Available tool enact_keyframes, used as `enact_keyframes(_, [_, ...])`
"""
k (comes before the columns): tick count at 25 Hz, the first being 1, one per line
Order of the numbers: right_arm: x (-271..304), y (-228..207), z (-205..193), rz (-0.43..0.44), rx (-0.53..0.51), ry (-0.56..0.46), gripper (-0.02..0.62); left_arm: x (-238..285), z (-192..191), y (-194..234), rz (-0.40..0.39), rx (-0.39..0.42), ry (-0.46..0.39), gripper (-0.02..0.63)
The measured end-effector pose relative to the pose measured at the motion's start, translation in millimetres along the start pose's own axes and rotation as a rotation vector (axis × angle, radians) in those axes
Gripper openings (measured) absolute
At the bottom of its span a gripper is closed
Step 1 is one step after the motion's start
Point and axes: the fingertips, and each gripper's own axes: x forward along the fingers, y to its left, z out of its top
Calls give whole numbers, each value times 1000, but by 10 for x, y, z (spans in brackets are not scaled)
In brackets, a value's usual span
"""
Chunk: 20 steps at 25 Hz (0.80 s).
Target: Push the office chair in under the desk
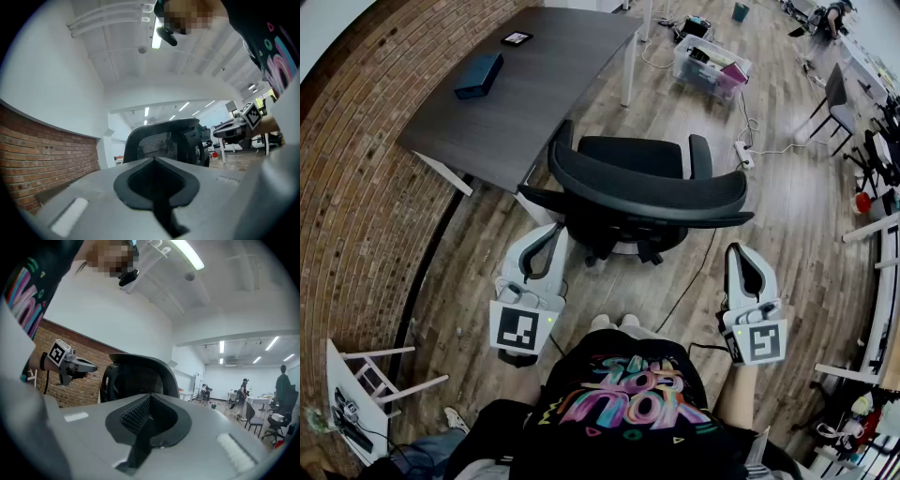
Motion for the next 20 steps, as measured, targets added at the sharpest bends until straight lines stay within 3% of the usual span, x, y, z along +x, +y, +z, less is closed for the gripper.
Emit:
enact_keyframes(7, [-25,-35,-48,-29,0,22,-2,-10,-91,-24,-11,28,39,2])
enact_keyframes(12, [-35,-67,-4,-42,15,-23,0,1,-145,0,4,56,43,2])
enact_keyframes(20, [-71,-91,-202,-23,-26,69,14,49,-248,28,5,95,74,33])
